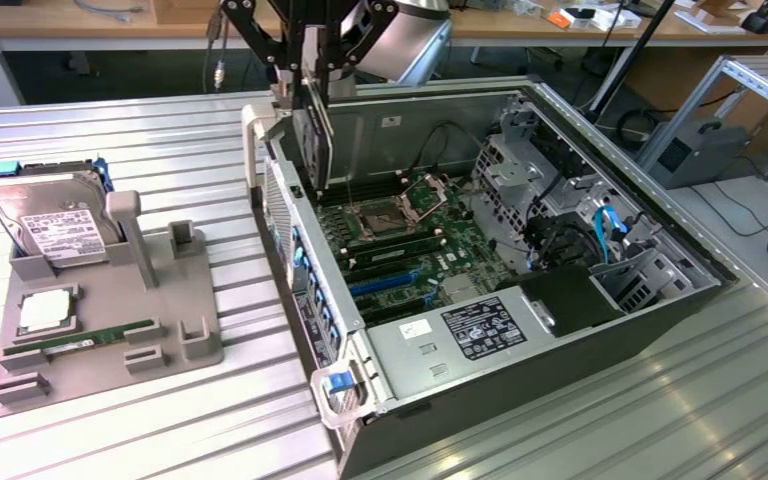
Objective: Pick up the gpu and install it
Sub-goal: 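Pick up the gpu and move the gpu toward the slot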
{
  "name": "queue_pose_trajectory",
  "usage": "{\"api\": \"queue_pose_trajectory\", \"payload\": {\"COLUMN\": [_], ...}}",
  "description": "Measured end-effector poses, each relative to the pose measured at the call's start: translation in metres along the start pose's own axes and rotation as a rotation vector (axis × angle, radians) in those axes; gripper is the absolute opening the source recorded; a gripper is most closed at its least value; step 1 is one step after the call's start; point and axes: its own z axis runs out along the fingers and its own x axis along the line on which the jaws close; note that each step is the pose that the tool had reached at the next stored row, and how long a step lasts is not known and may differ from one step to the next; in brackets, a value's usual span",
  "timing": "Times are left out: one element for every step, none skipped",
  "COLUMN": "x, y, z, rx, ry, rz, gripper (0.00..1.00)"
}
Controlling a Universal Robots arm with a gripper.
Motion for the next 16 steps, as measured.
{"api": "queue_pose_trajectory", "payload": {"x": [-0.001,-0.001,-0.002,-0.002,-0.003,-0.004,-0.005,-0.005,-0.006,-0.007,-0.008,-0.009,-0.010,-0.010,-0.012,-0.012], "y": [0.0000,0.0001,0.0001,0.0002,0.0002,0.0003,0.0003,0.0004,0.0005,0.0005,0.0006,0.0007,0.0007,0.0008,0.0009,0.0009], "z": [0.0000,0.0001,0.0000,0.0001,0.0001,0.0001,0.0001,0.0002,0.0002,0.0002,0.0003,0.0002,0.0003,0.0003,0.0003,0.0004], "rx": [0.0000,-0.0001,0.0000,0.0000,0.0000,0.0000,0.0000,-0.0001,0.0000,0.0000,-0.0001,0.0000,0.0000,0.0000,0.0000,0.0000], "ry": [0.0000,-0.0001,0.0000,0.0000,-0.0001,0.0000,0.0000,-0.0001,0.0000,0.0000,0.0000,0.0000,-0.0001,-0.0001,-0.0001,0.0000], "rz": [0.000,0.000,0.000,0.000,0.000,0.000,0.000,0.000,0.000,0.000,0.000,0.000,0.000,0.000,0.000,0.000], "gripper": [0.27,0.27,0.27,0.27,0.27,0.27,0.27,0.27,0.27,0.27,0.27,0.27,0.27,0.27,0.27,0.27]}}
